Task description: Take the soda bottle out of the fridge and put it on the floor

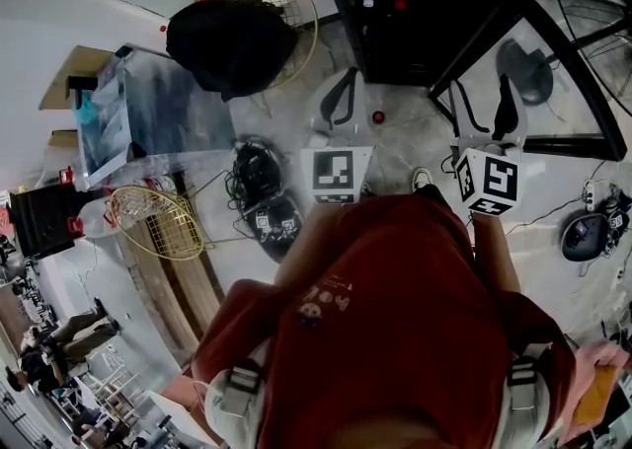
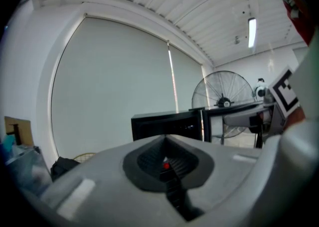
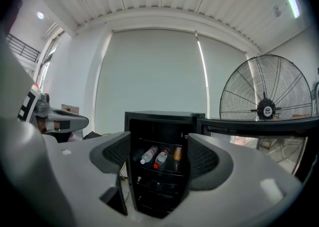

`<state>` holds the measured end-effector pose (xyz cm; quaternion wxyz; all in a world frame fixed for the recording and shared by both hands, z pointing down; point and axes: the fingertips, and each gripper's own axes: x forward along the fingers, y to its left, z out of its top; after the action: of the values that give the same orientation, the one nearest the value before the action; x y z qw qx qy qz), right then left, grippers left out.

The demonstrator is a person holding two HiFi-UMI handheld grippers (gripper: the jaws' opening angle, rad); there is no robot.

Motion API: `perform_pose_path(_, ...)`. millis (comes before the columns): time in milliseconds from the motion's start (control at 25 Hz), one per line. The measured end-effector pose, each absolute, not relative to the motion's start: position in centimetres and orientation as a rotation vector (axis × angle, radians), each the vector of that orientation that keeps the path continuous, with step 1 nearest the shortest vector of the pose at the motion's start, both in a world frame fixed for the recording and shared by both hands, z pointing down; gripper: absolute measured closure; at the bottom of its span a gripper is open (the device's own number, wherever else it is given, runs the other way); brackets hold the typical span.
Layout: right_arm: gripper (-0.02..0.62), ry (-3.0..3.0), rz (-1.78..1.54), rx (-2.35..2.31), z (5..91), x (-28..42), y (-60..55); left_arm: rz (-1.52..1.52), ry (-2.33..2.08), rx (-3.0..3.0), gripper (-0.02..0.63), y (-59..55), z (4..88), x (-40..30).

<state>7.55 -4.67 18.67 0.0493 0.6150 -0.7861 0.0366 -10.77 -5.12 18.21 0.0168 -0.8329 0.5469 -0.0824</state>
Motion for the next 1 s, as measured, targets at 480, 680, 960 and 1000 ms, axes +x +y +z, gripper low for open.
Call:
perform_pose_path(480, 0.253, -2.394, 0.102, 1.863, 18.9, 7.8, -4.6, -0.251, 1.675, -2.585, 0.606, -4.7, 17.9, -10.0)
perform_pose_path(680, 0.255, -2.400, 0.106, 1.847, 18.9, 7.7, -4.2, -0.235, 1.664, -2.599, 0.606, -4.4, 17.5, -9.5)
perform_pose_path(960, 0.336, -2.426, 0.098, 1.806, 18.7, 7.6, -4.0, -0.228, 1.642, -2.610, 0.606, -3.9, 17.5, -8.7)
perform_pose_path(1000, 0.342, -2.432, 0.096, 1.797, 18.7, 7.5, -4.0, -0.213, 1.644, -2.613, 0.606, -3.9, 17.4, -8.6)
